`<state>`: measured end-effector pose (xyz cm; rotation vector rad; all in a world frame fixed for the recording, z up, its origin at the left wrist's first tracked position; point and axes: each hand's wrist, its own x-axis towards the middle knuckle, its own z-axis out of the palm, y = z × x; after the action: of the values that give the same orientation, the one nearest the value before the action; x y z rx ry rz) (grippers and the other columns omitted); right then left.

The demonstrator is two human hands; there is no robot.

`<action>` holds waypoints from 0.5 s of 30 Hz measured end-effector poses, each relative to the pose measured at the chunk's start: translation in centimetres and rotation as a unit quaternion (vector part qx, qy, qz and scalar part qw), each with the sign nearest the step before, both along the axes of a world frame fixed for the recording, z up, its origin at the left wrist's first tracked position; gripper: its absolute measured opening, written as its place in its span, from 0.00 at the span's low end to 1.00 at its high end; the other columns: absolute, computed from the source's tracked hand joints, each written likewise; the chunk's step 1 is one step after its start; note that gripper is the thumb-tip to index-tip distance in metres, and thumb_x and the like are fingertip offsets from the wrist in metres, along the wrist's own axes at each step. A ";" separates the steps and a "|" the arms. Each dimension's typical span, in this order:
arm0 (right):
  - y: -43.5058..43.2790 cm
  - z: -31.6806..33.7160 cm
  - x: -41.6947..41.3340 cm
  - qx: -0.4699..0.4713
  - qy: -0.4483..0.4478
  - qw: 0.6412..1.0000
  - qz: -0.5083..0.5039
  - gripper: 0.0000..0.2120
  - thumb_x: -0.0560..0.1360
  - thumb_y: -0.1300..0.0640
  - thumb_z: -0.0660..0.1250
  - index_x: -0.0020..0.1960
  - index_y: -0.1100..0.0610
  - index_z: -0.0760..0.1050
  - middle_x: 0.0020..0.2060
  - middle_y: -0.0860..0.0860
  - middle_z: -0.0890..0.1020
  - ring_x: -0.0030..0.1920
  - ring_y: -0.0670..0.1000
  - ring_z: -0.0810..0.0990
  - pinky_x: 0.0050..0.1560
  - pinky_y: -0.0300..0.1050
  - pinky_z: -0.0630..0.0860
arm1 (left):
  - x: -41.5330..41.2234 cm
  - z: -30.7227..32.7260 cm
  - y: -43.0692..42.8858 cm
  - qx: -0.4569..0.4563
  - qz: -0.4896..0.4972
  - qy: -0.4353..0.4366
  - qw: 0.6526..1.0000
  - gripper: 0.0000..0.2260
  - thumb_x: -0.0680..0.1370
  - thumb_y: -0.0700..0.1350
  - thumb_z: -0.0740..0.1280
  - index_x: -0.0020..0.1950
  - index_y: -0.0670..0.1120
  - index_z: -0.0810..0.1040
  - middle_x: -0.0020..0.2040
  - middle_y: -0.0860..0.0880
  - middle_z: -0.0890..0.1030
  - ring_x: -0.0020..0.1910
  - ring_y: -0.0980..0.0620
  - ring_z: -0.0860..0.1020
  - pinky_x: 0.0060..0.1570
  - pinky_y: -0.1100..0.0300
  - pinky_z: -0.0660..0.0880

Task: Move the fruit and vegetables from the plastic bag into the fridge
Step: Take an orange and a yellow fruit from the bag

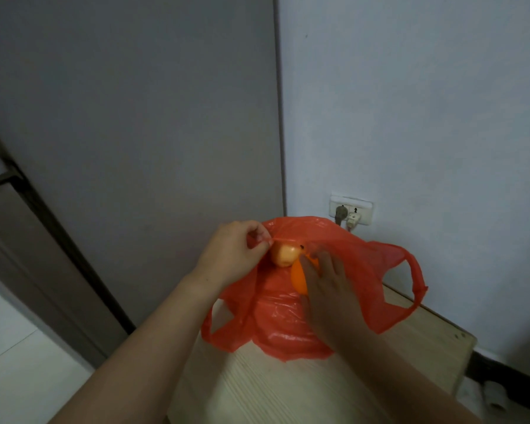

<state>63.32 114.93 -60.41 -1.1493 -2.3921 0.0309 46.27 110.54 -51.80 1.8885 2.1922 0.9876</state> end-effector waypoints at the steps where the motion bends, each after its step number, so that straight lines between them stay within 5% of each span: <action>1: -0.1 -0.2 0.2 -0.003 0.008 1.000 0.007 0.33 0.60 0.59 0.77 0.63 0.56 0.71 0.61 0.55 0.66 0.56 0.62 0.76 0.38 0.53 0.81 | 0.0 0.0 0.0 0.001 -0.002 0.000 1.000 0.04 0.72 0.45 0.68 0.37 0.53 0.77 0.38 0.56 0.81 0.39 0.60 0.78 0.41 0.65 0.72; 7: -0.7 -0.6 1.7 -0.020 0.071 0.996 0.043 0.31 0.64 0.56 0.75 0.64 0.54 0.66 0.64 0.62 0.70 0.60 0.65 0.74 0.53 0.59 0.77 | -0.1 0.2 -0.3 0.005 0.000 -0.005 1.000 0.03 0.72 0.45 0.68 0.38 0.50 0.79 0.38 0.56 0.82 0.39 0.59 0.78 0.43 0.62 0.73; 11: -2.6 -0.2 3.8 -0.026 0.085 0.989 0.120 0.32 0.66 0.49 0.72 0.66 0.53 0.65 0.65 0.54 0.68 0.63 0.54 0.69 0.58 0.44 0.69 | 0.2 0.3 -0.6 -0.003 -0.010 -0.005 1.000 0.02 0.72 0.45 0.68 0.39 0.49 0.79 0.38 0.55 0.81 0.39 0.58 0.78 0.42 0.62 0.72; 15: -4.5 -0.8 5.8 -0.072 0.088 0.982 0.149 0.33 0.67 0.43 0.65 0.69 0.49 0.60 0.67 0.49 0.62 0.62 0.49 0.69 0.54 0.39 0.69 | 0.6 -0.1 -1.4 -0.006 -0.026 0.013 1.000 0.05 0.71 0.46 0.71 0.40 0.55 0.77 0.42 0.55 0.82 0.45 0.56 0.79 0.48 0.60 0.73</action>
<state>69.09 110.46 -61.25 -0.8000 -2.4089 0.3940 46.87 109.10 -51.89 1.9547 2.1454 0.9429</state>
